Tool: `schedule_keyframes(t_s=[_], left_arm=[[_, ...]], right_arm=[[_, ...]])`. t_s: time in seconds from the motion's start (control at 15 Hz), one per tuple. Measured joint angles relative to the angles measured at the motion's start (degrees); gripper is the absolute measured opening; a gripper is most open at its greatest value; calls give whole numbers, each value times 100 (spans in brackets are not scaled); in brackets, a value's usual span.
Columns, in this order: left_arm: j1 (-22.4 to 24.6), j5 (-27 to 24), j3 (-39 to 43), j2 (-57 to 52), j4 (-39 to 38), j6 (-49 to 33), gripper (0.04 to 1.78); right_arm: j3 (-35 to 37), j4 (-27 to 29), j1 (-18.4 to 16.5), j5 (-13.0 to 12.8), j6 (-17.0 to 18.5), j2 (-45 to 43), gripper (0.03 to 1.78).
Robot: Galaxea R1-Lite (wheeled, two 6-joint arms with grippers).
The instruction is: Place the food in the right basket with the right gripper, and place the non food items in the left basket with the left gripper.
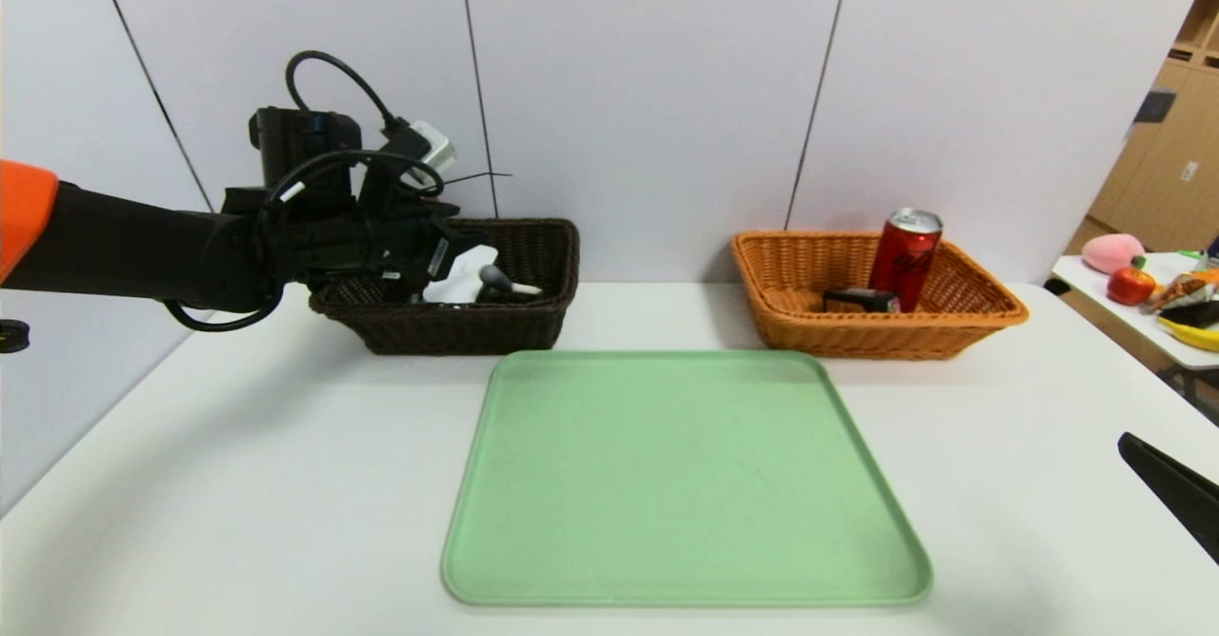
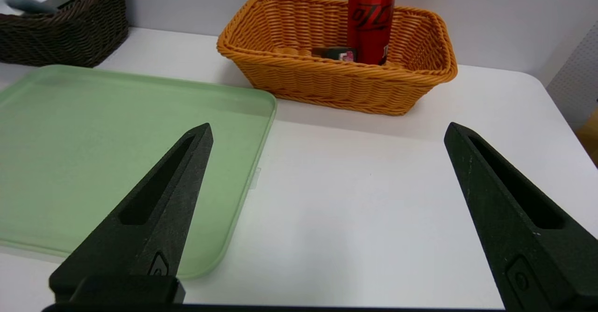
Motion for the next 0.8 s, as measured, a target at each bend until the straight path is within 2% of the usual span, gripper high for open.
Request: schedule_keyframes(t_s=[0.2,0.33,0.47,0.6,0.8], left_arm=[[17,-30,-16,177,-717,-72,117],[16,-2,-166,229,-761,-272,130],[11,241,-449,116,-584,-529,139],[28,901,-482,-177,-232,-642,146],[116,2410,24,-986,113,-1128,153]], right_arm=[[-9,0,0,0,2,9,171],[-15,-2,0,0,2,11,171],[-67,-2,0,-2,6,11,171],[-207,55,0,0,11,7,171],[-596,546,0,1,22,-113,171]])
